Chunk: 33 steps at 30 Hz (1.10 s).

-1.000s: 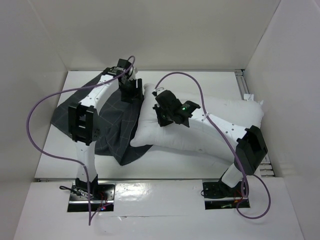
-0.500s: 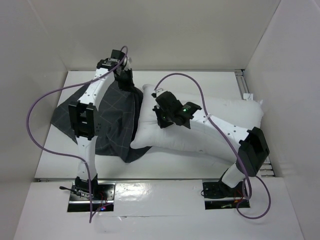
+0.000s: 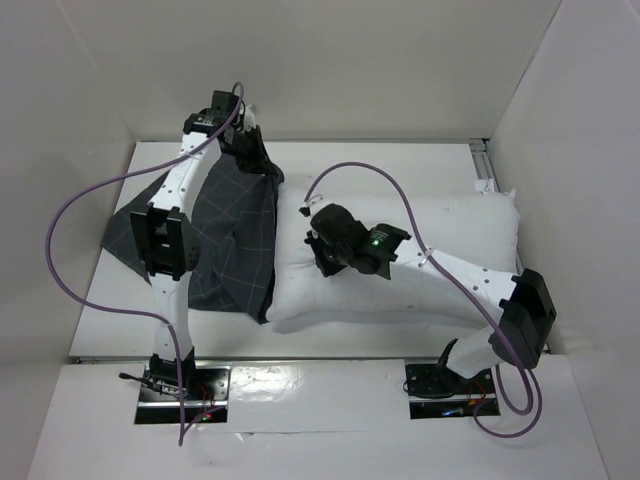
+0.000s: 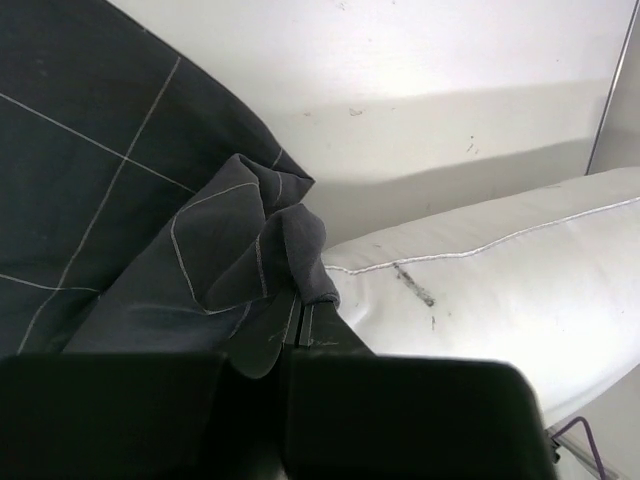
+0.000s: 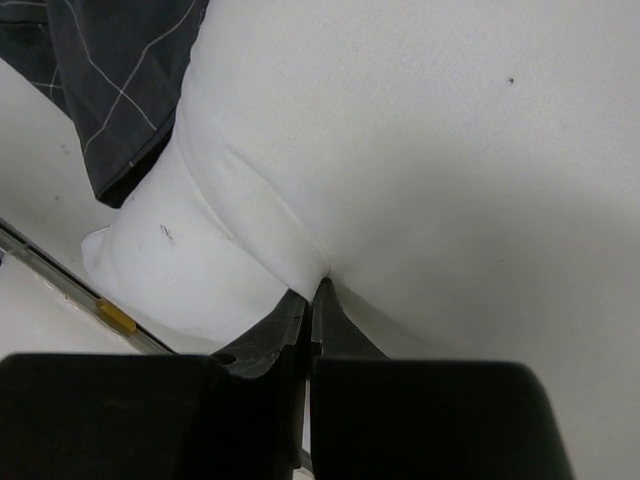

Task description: Put the pillow into the pillowcase

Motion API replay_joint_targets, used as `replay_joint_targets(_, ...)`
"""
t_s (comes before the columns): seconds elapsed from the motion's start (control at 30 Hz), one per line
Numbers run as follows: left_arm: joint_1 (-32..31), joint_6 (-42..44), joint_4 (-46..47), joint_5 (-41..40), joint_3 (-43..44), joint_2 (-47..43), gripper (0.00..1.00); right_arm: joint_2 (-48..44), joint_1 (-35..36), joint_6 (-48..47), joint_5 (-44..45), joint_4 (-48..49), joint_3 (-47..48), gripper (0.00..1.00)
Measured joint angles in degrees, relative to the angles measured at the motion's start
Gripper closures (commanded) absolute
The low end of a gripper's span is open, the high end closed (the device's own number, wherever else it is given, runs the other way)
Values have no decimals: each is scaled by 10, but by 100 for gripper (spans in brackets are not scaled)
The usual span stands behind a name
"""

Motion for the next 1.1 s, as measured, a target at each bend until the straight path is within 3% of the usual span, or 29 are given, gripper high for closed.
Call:
replay_joint_targets(0.47, -19, 10, -1, -8, 0, 1, 100, 63, 67, -25, 31, -25, 53, 100)
replay_joint_targets(0.87, -19, 26, -1, -19, 12, 19, 100, 63, 72, -23, 30, -34, 53, 100)
replay_joint_targets(0.9, -19, 30, -2, -15, 10, 19, 94, 63, 73, -23, 33, -34, 53, 100)
replay_joint_targets(0.93, -19, 43, -3, -9, 4, 17, 80, 63, 74, -23, 39, -35, 53, 100)
replay_joint_targets(0.97, -20, 54, -6, -7, -3, 13, 52, 63, 73, -23, 42, -36, 53, 100)
replay_joint_targets(1.0, -20, 66, -12, -8, -13, 9, 39, 63, 70, -21, 45, -39, 54, 98)
replay_joint_targets(1.03, -21, 75, -17, -11, -27, 2, 31, 64, 67, -21, 46, -42, 57, 92)
replay_joint_targets(1.07, -22, 80, -22, -21, -48, -10, 22, 65, 63, -18, 47, -47, 61, 72)
replay_joint_targets(1.1, -22, 84, -26, -31, -69, -23, 17, 67, 58, -15, 47, -52, 69, 61)
